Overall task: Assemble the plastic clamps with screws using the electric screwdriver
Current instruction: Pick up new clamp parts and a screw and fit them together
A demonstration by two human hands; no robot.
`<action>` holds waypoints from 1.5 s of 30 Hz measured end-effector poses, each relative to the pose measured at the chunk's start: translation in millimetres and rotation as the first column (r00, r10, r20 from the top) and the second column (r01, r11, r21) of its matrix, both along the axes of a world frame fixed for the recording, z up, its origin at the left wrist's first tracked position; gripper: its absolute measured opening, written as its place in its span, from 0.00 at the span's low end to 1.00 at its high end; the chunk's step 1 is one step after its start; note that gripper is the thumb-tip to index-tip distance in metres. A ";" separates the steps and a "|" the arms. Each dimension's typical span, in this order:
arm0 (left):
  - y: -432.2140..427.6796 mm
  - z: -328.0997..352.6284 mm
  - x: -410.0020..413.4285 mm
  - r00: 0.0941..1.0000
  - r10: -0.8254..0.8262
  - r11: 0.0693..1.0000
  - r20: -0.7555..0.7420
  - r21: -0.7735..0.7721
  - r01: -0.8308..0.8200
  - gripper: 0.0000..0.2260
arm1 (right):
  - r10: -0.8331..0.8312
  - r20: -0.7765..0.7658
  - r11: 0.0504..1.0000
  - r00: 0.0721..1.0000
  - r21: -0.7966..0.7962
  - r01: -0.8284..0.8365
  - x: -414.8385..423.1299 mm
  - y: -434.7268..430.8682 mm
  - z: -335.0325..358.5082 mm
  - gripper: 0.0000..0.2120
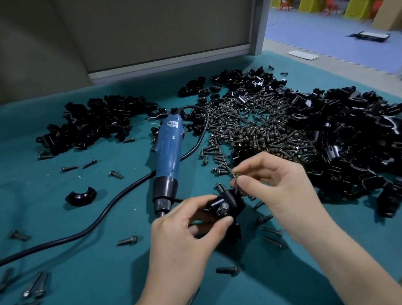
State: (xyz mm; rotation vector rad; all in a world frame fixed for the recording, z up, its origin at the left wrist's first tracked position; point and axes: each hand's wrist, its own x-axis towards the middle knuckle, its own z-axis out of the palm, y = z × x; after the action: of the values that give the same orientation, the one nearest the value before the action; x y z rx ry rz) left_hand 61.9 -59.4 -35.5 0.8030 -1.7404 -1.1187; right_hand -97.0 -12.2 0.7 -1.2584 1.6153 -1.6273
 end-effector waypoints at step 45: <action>2.7 13.3 4.1 0.997 -0.053 0.992 -0.059 -0.115 0.046 0.12 | 0.252 0.346 0.848 0.904 0.371 -0.379 8.7 11.8 29.8 0.15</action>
State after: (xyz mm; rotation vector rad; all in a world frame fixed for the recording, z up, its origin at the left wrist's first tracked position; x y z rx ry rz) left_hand 66.1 -56.7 -22.1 0.6516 -1.7633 -1.0558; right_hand -88.3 -0.4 30.5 -0.9455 1.3930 -1.1030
